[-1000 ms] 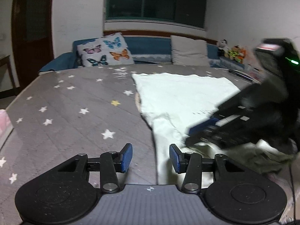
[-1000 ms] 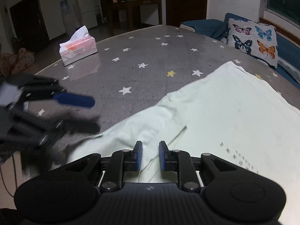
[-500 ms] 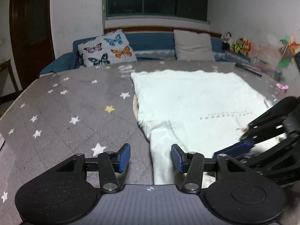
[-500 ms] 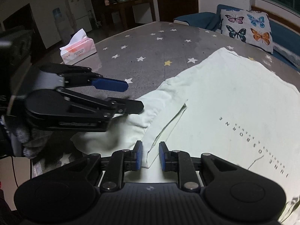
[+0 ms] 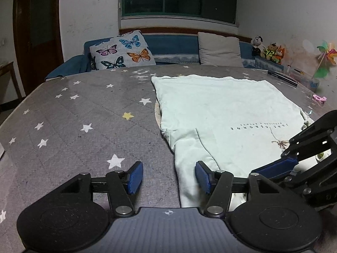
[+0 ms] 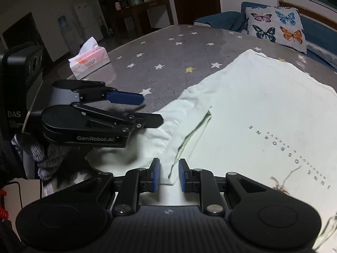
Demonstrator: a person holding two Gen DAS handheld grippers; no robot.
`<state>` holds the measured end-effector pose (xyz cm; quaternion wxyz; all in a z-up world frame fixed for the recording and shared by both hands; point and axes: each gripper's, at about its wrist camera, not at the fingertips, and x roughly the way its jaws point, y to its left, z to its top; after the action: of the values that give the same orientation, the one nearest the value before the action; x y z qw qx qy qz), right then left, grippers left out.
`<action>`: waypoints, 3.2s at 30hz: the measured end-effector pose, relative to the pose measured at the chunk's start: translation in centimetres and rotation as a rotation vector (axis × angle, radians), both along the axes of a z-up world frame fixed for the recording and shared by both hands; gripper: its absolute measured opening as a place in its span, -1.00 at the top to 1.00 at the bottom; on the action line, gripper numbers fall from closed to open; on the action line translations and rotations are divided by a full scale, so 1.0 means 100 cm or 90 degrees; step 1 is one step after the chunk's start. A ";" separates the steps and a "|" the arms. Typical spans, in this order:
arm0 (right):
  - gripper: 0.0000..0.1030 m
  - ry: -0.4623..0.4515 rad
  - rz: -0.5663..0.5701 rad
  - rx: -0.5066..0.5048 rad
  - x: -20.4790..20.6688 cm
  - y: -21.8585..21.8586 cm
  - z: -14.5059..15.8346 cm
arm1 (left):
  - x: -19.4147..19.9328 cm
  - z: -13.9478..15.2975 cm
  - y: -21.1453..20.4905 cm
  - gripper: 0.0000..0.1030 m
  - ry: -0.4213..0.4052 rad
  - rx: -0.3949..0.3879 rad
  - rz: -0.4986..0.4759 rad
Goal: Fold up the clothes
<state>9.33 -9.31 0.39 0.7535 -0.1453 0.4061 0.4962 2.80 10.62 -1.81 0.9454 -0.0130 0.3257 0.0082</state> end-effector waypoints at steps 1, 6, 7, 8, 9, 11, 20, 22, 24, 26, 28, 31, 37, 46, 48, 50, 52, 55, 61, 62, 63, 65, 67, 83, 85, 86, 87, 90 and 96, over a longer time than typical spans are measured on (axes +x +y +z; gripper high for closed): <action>0.64 -0.004 -0.003 -0.005 0.000 0.000 0.001 | 0.000 0.000 0.000 -0.22 0.000 0.002 0.002; 0.64 -0.017 -0.004 0.007 -0.001 0.001 0.006 | -0.001 0.000 0.000 -0.45 0.001 0.013 0.009; 0.64 -0.020 -0.004 0.009 -0.002 0.001 0.007 | -0.002 0.000 0.000 -0.49 0.001 0.015 0.011; 0.64 -0.023 -0.005 0.011 -0.002 0.001 0.008 | -0.003 0.000 0.000 -0.56 0.001 0.016 0.012; 0.64 -0.026 -0.005 0.014 -0.002 0.001 0.009 | -0.003 0.001 0.001 -0.59 0.000 0.018 0.013; 0.64 -0.031 -0.006 0.018 -0.002 0.001 0.011 | -0.006 0.002 0.001 -0.64 -0.003 0.023 0.014; 0.63 -0.059 0.001 0.031 0.000 0.021 0.012 | -0.027 0.007 0.004 -0.88 -0.007 0.048 0.018; 0.63 -0.066 0.006 0.032 0.002 0.030 0.010 | -0.031 0.005 0.004 -0.90 -0.004 0.050 0.017; 0.63 -0.075 0.020 0.019 -0.001 0.037 0.005 | -0.035 0.005 0.004 -0.94 -0.003 0.051 0.016; 0.63 -0.083 0.039 -0.009 -0.006 0.041 0.002 | -0.037 0.003 0.004 -0.94 -0.001 0.054 0.016; 0.63 -0.107 0.056 -0.038 -0.014 0.040 0.001 | -0.038 0.002 0.004 -0.94 0.000 0.055 0.013; 0.63 -0.125 0.067 -0.049 -0.020 0.036 0.007 | -0.039 0.001 0.003 -0.94 0.001 0.059 0.009; 0.63 -0.108 0.039 0.005 -0.008 0.043 0.016 | -0.042 0.000 0.003 -0.94 0.000 0.070 0.006; 0.61 -0.100 0.124 -0.046 -0.029 0.044 0.003 | -0.048 0.007 0.011 -0.94 -0.010 0.079 0.028; 0.54 -0.105 0.141 -0.063 -0.037 0.039 0.000 | -0.048 0.009 0.009 -0.94 -0.014 0.086 0.024; 0.52 -0.107 0.125 -0.046 -0.037 0.028 0.007 | -0.050 0.013 0.004 -0.94 -0.022 0.094 0.012; 0.52 -0.109 0.109 -0.028 -0.038 0.017 0.014 | -0.055 0.018 -0.002 -0.94 -0.034 0.107 -0.009; 0.51 -0.112 0.084 -0.003 -0.038 0.001 0.025 | -0.065 0.025 -0.018 -0.92 -0.054 0.150 -0.062; 0.34 -0.133 -0.013 0.010 -0.026 -0.058 0.049 | -0.087 0.026 -0.053 -0.77 -0.077 0.213 -0.211; 0.33 -0.140 -0.028 0.005 -0.025 -0.068 0.051 | -0.089 0.023 -0.059 -0.74 -0.075 0.226 -0.235; 0.33 -0.143 -0.043 -0.003 -0.024 -0.078 0.052 | -0.091 0.020 -0.065 -0.72 -0.073 0.240 -0.258; 0.30 -0.144 -0.070 -0.018 -0.023 -0.097 0.054 | -0.094 0.013 -0.076 -0.71 -0.068 0.265 -0.303; 0.20 -0.147 -0.091 -0.036 -0.026 -0.115 0.053 | -0.091 0.005 -0.082 -0.63 -0.057 0.275 -0.327; -0.03 -0.169 -0.088 -0.119 -0.085 -0.172 0.031 | -0.079 -0.003 -0.088 0.75 -0.031 0.210 -0.375; -0.11 -0.178 -0.070 -0.133 -0.093 -0.172 0.026 | -0.079 0.000 -0.087 0.83 -0.035 0.204 -0.369; -0.18 -0.186 -0.063 -0.140 -0.095 -0.171 0.023 | -0.080 0.002 -0.086 0.87 -0.036 0.195 -0.366; -0.18 -0.194 -0.060 -0.145 -0.096 -0.170 0.021 | -0.080 0.004 -0.085 0.88 -0.037 0.188 -0.364; -0.18 -0.230 -0.052 -0.158 -0.099 -0.166 0.014 | -0.082 0.010 -0.086 0.92 -0.050 0.185 -0.361; -0.18 -0.231 -0.056 -0.147 -0.099 -0.167 0.008 | -0.088 0.012 -0.087 0.81 -0.051 0.208 -0.382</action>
<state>-0.53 -26.00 1.24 0.8134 -0.3002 0.3238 0.3786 -5.96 1.91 -0.65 0.9072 0.2350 0.2718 -0.2190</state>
